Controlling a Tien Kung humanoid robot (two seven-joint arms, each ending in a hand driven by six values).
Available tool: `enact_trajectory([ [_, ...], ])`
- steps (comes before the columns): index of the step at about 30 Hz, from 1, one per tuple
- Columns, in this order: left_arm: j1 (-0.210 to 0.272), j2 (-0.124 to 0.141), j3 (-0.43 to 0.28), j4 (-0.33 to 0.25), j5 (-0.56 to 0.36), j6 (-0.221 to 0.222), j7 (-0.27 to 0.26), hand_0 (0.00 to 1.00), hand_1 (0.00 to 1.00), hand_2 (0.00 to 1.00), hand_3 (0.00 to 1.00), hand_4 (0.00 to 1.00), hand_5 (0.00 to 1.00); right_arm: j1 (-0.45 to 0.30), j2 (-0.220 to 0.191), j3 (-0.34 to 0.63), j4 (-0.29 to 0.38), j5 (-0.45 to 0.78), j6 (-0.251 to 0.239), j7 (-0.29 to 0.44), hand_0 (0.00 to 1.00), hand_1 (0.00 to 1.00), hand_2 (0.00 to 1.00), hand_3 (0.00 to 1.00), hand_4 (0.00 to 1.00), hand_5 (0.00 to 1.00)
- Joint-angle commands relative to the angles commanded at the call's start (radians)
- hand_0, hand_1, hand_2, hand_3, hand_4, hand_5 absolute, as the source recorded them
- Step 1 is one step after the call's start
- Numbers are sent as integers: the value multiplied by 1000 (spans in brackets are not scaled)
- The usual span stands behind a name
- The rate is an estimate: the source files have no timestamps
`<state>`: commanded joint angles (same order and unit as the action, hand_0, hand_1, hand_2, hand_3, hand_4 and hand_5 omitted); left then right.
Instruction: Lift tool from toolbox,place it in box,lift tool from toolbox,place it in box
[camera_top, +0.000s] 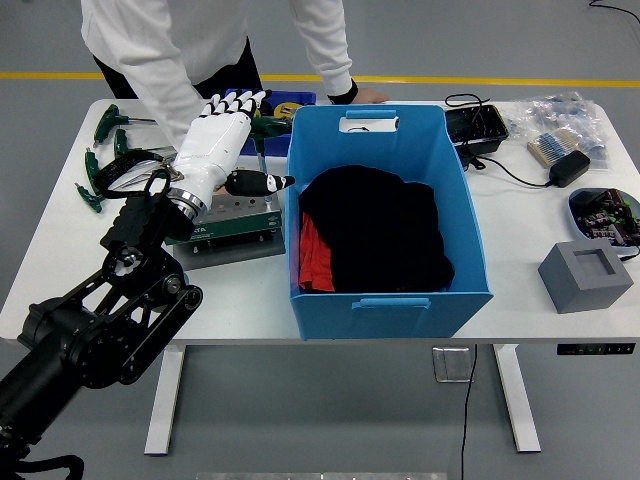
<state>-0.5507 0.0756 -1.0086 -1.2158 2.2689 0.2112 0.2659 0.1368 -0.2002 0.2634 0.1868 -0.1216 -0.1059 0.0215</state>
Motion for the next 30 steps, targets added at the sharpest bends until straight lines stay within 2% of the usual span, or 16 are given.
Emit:
enact_trajectory([
  [6, -73, -9, 51, 90, 0, 56, -2, 989, 998, 998, 998, 998, 403, 7, -2, 0, 1, -1, 0, -2, 685, 669, 747, 601, 797, 753],
  [7, -83, -10, 56, 101, 0, 63, -3, 932, 944, 998, 980, 998, 406, 7, -2, 1, 1, -3, 0, -3, 685, 669, 748, 602, 797, 753],
  [8, -96, -13, 62, 117, 0, 70, -4, 932, 944, 998, 980, 998, 406, 8, -3, 2, 1, -6, 0, -4, 685, 669, 748, 602, 797, 753],
  [12, -131, -22, 77, 161, 0, 77, 3, 932, 944, 998, 980, 998, 406, 11, -4, 2, 2, -7, -1, -5, 685, 669, 748, 602, 797, 753],
  [13, -137, -24, 79, 170, 0, 76, 6, 840, 790, 835, 866, 998, 414, 11, -4, 3, 2, -7, -1, -5, 684, 669, 749, 603, 799, 748],
  [18, -173, -37, 103, 228, 0, 73, 26, 840, 790, 835, 866, 998, 414, 14, -6, 5, 2, -14, 0, -8, 684, 669, 749, 603, 799, 748],
  [19, -184, -41, 112, 247, 0, 77, 30, 772, 692, 729, 771, 998, 421, 14, -6, 6, 2, -16, 0, -9, 685, 672, 748, 603, 800, 748],
  [24, -220, -53, 141, 324, 0, 104, 42, 772, 692, 729, 771, 998, 421, 19, -7, 8, 3, -24, 0, -11, 685, 672, 748, 603, 800, 748],
  [25, -227, -53, 148, 338, 0, 107, 44, 710, 588, 604, 670, 998, 424, 19, -7, 9, 3, -24, 0, -11, 686, 673, 749, 603, 802, 749],
  [30, -255, -52, 167, 396, 0, 108, 55, 710, 588, 604, 670, 998, 424, 21, -8, 6, 3, -19, -1, -10, 686, 673, 749, 603, 802, 749],
])
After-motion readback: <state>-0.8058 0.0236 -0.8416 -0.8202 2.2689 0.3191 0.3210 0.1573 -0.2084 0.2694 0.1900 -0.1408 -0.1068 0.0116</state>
